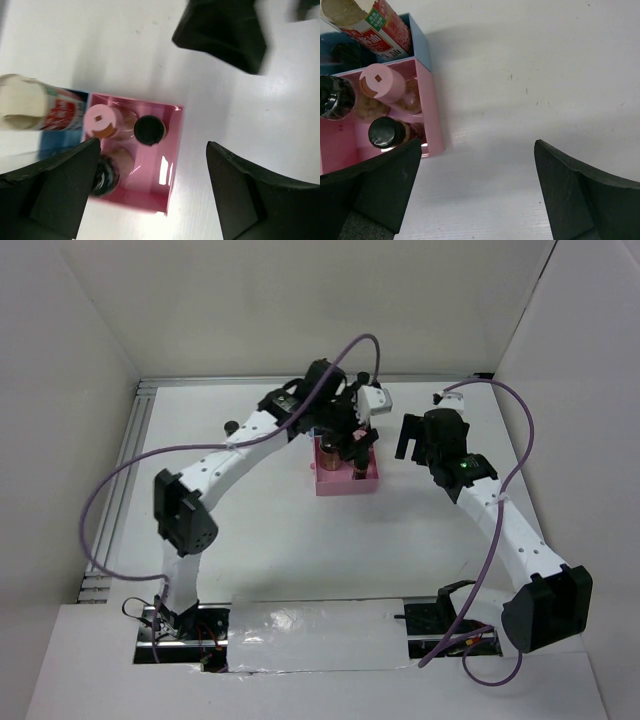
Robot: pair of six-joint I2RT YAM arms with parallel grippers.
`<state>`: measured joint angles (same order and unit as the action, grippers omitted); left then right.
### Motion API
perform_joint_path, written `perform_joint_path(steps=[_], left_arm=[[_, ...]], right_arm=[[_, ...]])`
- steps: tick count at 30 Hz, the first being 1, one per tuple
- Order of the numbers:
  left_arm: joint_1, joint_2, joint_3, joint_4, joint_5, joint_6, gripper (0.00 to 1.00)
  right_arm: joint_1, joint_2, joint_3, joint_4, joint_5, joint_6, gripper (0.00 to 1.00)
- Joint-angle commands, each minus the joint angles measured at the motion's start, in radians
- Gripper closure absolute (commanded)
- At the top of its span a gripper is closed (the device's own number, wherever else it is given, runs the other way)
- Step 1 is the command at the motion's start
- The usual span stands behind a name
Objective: Organize the condiment bottles
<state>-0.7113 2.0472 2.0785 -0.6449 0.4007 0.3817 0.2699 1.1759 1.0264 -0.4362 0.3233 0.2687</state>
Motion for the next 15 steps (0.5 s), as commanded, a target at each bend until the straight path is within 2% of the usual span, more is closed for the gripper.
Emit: perform_joint_path(steps=[1,3,4,6,7,9,10,11,15], left_arm=[[0.060,-0.249,-0.041,-0.065,0.033,-0.029,0.01],[0.129,-0.292,-0.076,-0.119,0.055,-0.124,0.07],[0.215,-0.339,-0.110,-0.131,0.059,-0.156,0.17],[0.339,-0.416,-0.301,-0.090,0.049,-0.246,0.22],[0.376,-0.439,-0.302,-0.090,0.024,-0.260,0.22],[0.482,-0.479,-0.424,-0.017,-0.015,-0.270,0.17],[0.512,-0.484,-0.458,0.017,-0.037,-0.270,0.06],[0.541,-0.486,-0.516,0.086,-0.054,-0.271,0.01],[0.662,-0.400,-0.554,0.198,-0.095,-0.285,0.01]], right_arm=[[-0.009,-0.024,0.018,0.002,0.003,0.006,0.00],[-0.009,-0.021,0.011,0.013,0.003,0.010,0.00],[-0.011,-0.013,0.006,0.019,-0.004,0.010,0.00],[-0.012,0.010,0.004,0.049,-0.047,0.012,0.02],[-0.012,0.019,0.006,0.050,-0.047,0.012,0.02],[-0.009,0.039,0.015,0.068,-0.059,0.018,0.02],[-0.011,0.059,0.024,0.071,-0.062,0.018,0.02],[-0.009,0.070,0.029,0.074,-0.073,0.020,0.02],[-0.008,0.109,0.057,0.083,-0.079,0.015,0.00]])
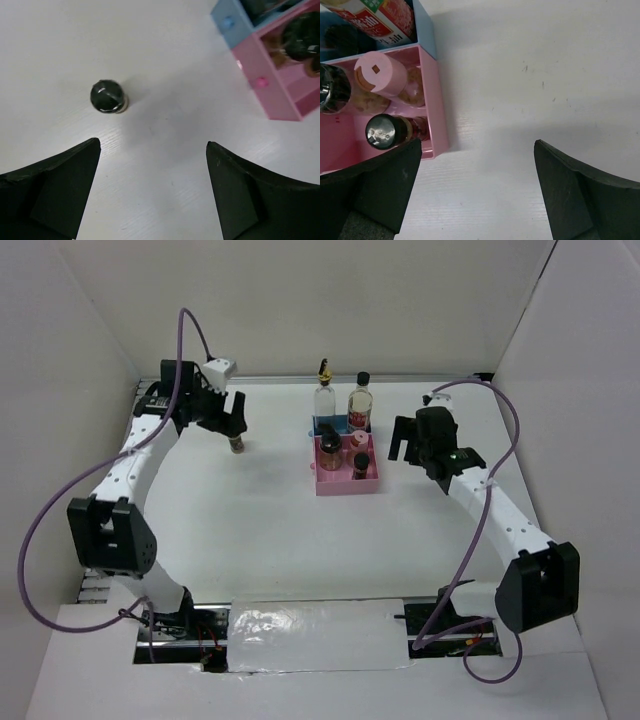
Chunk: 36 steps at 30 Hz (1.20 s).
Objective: Organize the condiment bottles
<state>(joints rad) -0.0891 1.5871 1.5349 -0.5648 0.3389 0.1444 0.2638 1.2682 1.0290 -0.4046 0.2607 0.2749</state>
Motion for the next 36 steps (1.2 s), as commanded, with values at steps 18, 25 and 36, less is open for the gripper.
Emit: perform_joint_path(steps=[18,25,36], left_arm=[[0.025,0.409,0.146,0.161,-0.110,-0.071,0.01],[0.028,0.398,0.134,0.161,-0.097,-0.115,0.01],[0.031,0.393,0.137,0.111,-0.049,-0.130,0.03]], right_arm=[[-0.067,-0.003,-0.038,0.049,-0.044,0.053,0.00],[-0.256,-0.090,-0.200,0.156,-0.447,0.098,0.09],[-0.379,-0.161,-0.342,0.139,-0.758,0.040,0.10]])
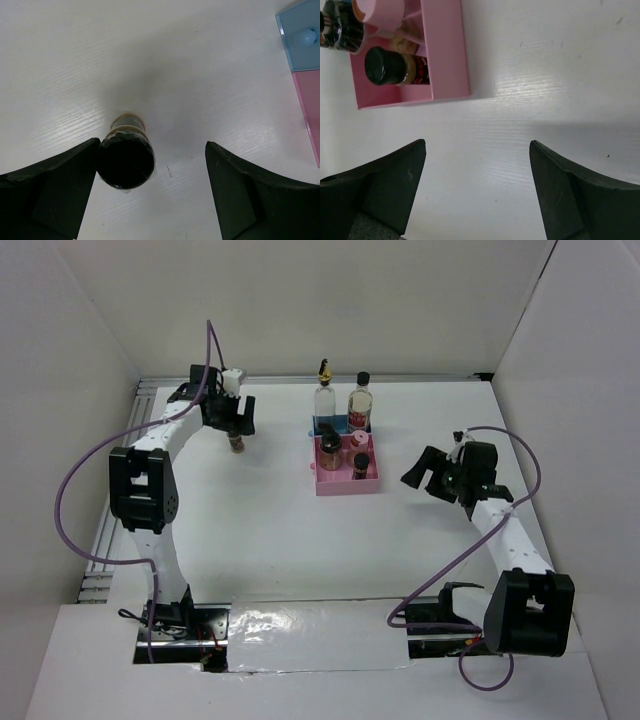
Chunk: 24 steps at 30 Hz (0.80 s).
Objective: Organize the condiment bottles
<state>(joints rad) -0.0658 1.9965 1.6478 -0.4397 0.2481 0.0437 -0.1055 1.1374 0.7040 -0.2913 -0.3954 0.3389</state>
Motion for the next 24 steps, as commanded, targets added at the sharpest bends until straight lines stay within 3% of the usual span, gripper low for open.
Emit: perform_joint_path(steps=[1,8,14,23,24], left_arm=[[0.009,-0.013,0.033,-0.036,0.046,-0.033,0.03],[0.017,0.002,0.037,-0.048,0.023,-0.036,0.04],[0.014,0.027,0.061,-0.065,-0.052,-0.073,0.12],[0.011,0.004,-0.002,-0.019,-0.106,0.004,0.34],[0.011,0.004,-0.019,-0.019,-0.104,0.002,0.40]], right_arm=[[-0.010,-0.030,-0.021,0.014,-0.089,-0.024,0.09],[-0.010,-0.057,-0.026,-0.006,-0.034,-0.024,0.07],[-0.010,-0.050,-0.008,-0.003,-0.011,-0.028,0.07],[-0.008,-0.044,0.012,0.006,0.000,-0.032,0.06],[-0.010,-0.044,0.014,0.004,0.000,-0.031,0.06]])
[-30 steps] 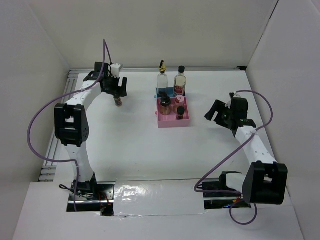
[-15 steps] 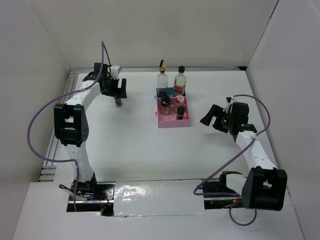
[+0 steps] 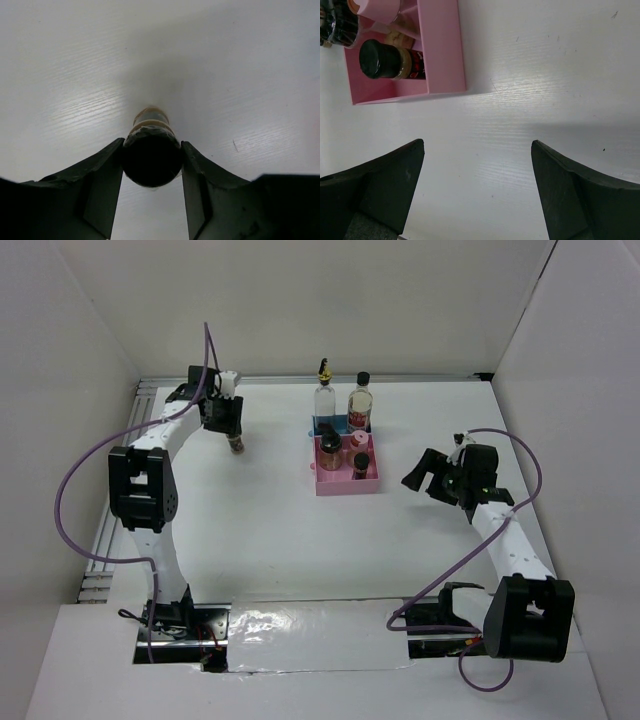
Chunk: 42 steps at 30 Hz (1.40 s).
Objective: Organize the condiment bottles
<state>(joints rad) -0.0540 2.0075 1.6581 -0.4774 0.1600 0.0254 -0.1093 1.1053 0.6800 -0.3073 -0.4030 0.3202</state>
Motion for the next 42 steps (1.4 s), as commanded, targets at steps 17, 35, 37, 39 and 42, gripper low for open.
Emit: perform_joint_path(steps=[17,35,37,39,42], left_arm=[[-0.095,-0.269,0.048,-0.140,0.421,0.207,1.00],[-0.543,-0.126,0.203,-0.141,0.326,0.383,1.00],[-0.546,-0.101,0.209,-0.124,0.306,0.387,1.00],[-0.550,-0.070,0.192,-0.103,0.270,0.400,1.00],[-0.550,-0.059,0.167,-0.095,0.256,0.409,1.00]], right_arm=[[-0.006,-0.038,0.090,-0.026,0.058,-0.043,0.07],[0.002,-0.054,0.122,-0.045,0.112,-0.040,0.08],[0.002,-0.064,0.119,-0.052,0.121,-0.040,0.08],[0.003,-0.074,0.118,-0.061,0.130,-0.043,0.08],[0.003,-0.079,0.115,-0.059,0.133,-0.040,0.08]])
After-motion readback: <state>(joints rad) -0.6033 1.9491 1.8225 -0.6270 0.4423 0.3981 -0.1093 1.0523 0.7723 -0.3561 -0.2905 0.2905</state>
